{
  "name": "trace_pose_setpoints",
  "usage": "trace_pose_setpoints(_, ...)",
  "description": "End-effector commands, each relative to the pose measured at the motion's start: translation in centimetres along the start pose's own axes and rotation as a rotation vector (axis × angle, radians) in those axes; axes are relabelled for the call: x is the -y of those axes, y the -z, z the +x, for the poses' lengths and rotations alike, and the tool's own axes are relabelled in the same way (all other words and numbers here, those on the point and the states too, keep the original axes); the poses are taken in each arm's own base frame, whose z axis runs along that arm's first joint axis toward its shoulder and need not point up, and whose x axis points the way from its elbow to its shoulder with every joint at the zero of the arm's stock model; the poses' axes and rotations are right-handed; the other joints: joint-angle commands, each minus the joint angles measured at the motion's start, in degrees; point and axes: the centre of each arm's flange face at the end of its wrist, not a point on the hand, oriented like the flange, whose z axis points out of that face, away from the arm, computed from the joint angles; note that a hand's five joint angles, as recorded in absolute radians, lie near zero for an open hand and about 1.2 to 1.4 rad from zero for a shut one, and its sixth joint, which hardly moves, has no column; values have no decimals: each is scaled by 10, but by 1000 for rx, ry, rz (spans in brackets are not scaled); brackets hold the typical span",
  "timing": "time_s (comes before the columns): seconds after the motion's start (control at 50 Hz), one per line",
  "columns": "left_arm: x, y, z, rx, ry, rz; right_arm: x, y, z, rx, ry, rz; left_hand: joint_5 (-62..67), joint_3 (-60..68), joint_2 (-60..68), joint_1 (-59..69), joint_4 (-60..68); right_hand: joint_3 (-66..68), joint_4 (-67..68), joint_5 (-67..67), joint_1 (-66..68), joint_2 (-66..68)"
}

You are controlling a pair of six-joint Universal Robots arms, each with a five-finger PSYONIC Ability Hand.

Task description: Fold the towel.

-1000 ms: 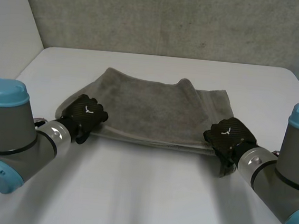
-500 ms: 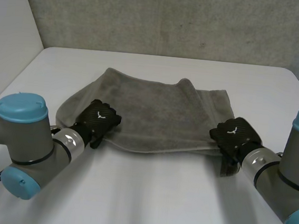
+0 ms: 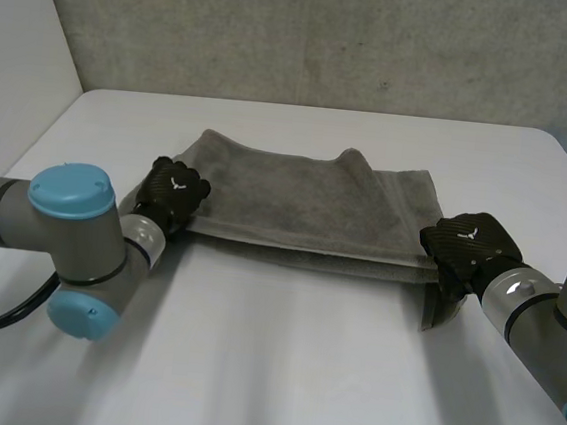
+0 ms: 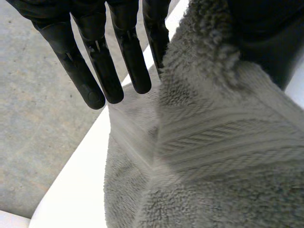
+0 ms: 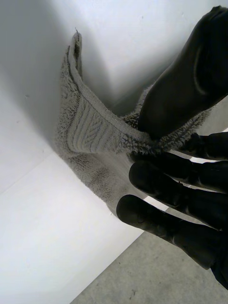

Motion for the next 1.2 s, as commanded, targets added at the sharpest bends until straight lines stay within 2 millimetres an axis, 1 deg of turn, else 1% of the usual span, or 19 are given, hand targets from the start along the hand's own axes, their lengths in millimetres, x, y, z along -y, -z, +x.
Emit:
trace_pose_setpoints(0.02,-5,-4,-1,13,9,-18,0,-1,0,3,3,1,-131,-31,-30,-31,-30,33,34,22,40,41)
trace_pose_setpoints(0.12,-8,-1,-10,36,3,-41,-1,-3,7,-14,-4,-3,-131,-31,-30,-31,-30,33,34,22,40,41)
trace_pose_setpoints(0.16,-8,0,-17,51,5,-49,-2,-4,10,-23,-9,-5,-129,-29,-29,-29,-28,33,34,22,40,41)
trace_pose_setpoints(0.2,-5,9,-34,81,9,-62,-2,-4,11,-26,-9,-3,-91,9,10,10,10,33,34,22,40,41)
trace_pose_setpoints(0.22,-5,9,-34,81,9,-62,-2,-4,11,-26,-9,-3,-90,9,10,10,10,33,34,22,40,41)
trace_pose_setpoints(0.26,0,20,-43,88,6,-62,-3,-4,8,-19,-7,-7,60,160,161,160,161,33,34,22,40,41)
trace_pose_setpoints(0.3,3,25,-45,91,2,-60,-3,-4,7,-14,-6,-6,126,226,226,226,227,33,34,22,40,41)
trace_pose_setpoints(0.32,3,25,-45,91,2,-60,-3,-4,7,-14,-6,-6,127,226,227,227,227,33,34,22,40,41)
trace_pose_setpoints(0.36,5,31,-47,98,-3,-54,-5,-7,6,-13,-7,-9,247,347,347,347,348,33,34,22,40,41)
trace_pose_setpoints(0.48,-2,31,-53,109,2,-74,-16,-17,1,8,-9,-40,247,347,348,348,348,33,34,22,40,41)
trace_pose_setpoints(0.66,-12,30,-58,117,14,-105,-20,-22,3,7,-11,-53,247,347,348,348,348,8,10,-3,15,16)
trace_pose_setpoints(0.68,-11,30,-58,117,17,-103,-21,-22,2,13,-11,-52,247,347,348,348,348,-63,-62,-74,-56,-55)
trace_pose_setpoints(0.7,-11,30,-58,117,17,-103,-21,-22,2,14,-11,-52,247,347,348,348,348,-64,-63,-75,-57,-56)
trace_pose_setpoints(0.74,-12,30,-59,119,20,-104,-21,-21,2,22,-9,-56,247,347,348,348,348,-178,-177,-189,-171,-170)
trace_pose_setpoints(0.82,-12,29,-61,126,22,-104,-22,-21,2,16,-6,-65,247,347,348,348,348,-230,-229,-242,-223,-222)
trace_pose_setpoints(0.92,-17,27,-73,158,31,-117,-26,-22,0,21,-4,-87,247,347,348,348,348,-318,-317,-329,-311,-310)
trace_pose_setpoints(1.1,-18,27,-74,162,42,-119,-29,-21,0,25,23,-107,247,347,348,348,348,-309,-308,-321,-303,-301)
trace_pose_setpoints(1.16,-18,27,-75,165,45,-119,-31,-20,4,28,37,-135,247,347,348,348,348,-271,-270,-282,-264,-263)
trace_pose_setpoints(1.2,-18,27,-74,163,48,-119,-33,-19,11,25,26,-166,247,347,348,348,348,-115,-114,-127,-108,-107)
